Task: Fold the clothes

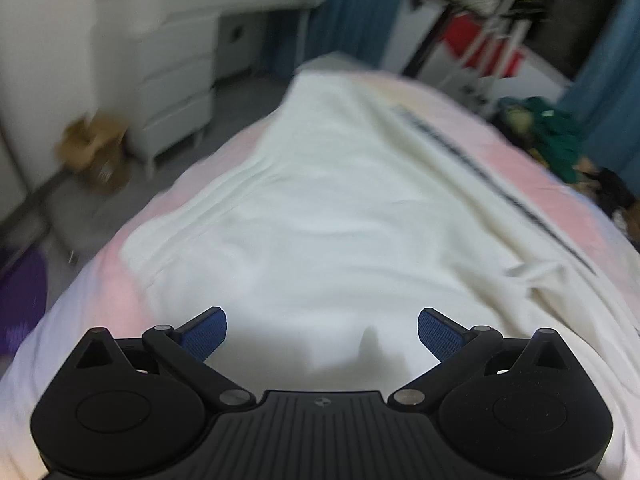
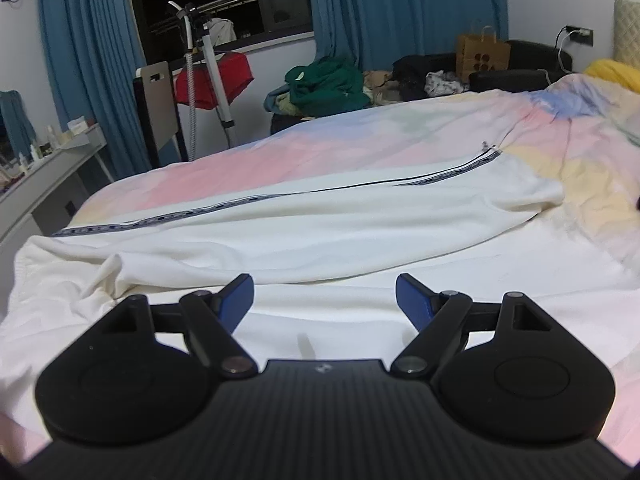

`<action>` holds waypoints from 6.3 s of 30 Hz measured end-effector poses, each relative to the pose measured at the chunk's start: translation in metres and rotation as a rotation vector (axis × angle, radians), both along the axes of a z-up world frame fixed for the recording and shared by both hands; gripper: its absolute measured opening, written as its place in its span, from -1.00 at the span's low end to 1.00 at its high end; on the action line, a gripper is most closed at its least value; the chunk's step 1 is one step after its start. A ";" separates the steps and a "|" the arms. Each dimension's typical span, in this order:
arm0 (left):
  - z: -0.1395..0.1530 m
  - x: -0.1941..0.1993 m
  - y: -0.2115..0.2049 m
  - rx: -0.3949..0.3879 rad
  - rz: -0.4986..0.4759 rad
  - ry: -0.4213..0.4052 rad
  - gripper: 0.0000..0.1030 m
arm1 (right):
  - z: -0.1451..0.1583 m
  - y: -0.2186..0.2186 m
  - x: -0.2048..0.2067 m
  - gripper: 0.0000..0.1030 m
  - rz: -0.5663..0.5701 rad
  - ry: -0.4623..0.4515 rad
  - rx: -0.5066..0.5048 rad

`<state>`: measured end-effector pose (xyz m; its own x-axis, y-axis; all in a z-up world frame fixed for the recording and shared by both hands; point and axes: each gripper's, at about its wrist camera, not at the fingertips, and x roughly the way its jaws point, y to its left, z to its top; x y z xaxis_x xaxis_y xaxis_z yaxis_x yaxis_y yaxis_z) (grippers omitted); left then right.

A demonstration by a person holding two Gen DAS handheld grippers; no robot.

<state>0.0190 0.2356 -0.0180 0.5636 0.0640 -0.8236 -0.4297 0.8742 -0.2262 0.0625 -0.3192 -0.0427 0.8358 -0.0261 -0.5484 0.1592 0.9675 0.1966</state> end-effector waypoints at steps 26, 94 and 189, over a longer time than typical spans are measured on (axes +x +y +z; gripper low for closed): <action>-0.024 -0.038 0.100 -0.645 0.142 -0.224 0.95 | -0.040 -0.162 -0.071 0.58 -0.586 -0.128 0.614; 0.087 0.208 0.060 -0.314 0.134 -0.349 -0.84 | -0.005 -0.238 0.165 -0.75 -0.608 -0.146 0.422; 0.029 -0.019 -0.009 0.146 0.021 -0.290 0.60 | -0.163 -0.264 0.010 -0.56 -0.434 -0.217 1.006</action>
<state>-0.0004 0.2265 0.0111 0.7708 0.1834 -0.6101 -0.3838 0.8980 -0.2149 0.0727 -0.5832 -0.2055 0.9443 0.0347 -0.3274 0.3120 0.2224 0.9237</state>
